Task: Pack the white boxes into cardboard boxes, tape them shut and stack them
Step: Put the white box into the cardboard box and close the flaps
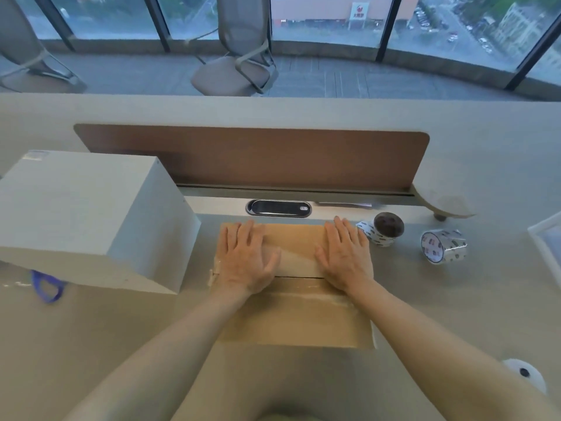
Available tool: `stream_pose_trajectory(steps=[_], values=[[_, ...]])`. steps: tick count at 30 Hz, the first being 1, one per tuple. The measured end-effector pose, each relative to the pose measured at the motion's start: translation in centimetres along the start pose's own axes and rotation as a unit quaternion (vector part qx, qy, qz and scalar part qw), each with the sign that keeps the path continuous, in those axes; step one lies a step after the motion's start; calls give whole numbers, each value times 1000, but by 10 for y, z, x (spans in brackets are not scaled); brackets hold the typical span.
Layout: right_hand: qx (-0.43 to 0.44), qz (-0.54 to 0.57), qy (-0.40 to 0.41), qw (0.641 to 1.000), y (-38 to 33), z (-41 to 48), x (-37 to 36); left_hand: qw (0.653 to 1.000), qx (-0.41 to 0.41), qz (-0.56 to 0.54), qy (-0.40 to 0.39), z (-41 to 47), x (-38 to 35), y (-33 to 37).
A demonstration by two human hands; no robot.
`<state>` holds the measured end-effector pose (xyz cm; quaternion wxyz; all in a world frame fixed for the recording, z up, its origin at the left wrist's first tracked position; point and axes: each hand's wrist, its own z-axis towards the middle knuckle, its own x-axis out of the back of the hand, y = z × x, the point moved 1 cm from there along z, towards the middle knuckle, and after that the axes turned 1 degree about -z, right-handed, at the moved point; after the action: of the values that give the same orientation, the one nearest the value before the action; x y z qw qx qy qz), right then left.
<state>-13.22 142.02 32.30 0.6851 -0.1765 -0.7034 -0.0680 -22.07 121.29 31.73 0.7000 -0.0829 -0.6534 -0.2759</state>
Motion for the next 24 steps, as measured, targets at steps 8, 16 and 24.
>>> stream_pose_trajectory(steps=[8, 16, 24], values=[[-285, 182, -46, 940, 11, -53, -12, 995, -14, 1, -98, 0, -4, -1], [-262, 186, -11, 947, 10, -47, -14, 998, -20, -15, -59, 0, -11, -4], [-258, 261, 30, 930, 19, -45, -18, 999, -16, -17, -33, -3, -11, 21]])
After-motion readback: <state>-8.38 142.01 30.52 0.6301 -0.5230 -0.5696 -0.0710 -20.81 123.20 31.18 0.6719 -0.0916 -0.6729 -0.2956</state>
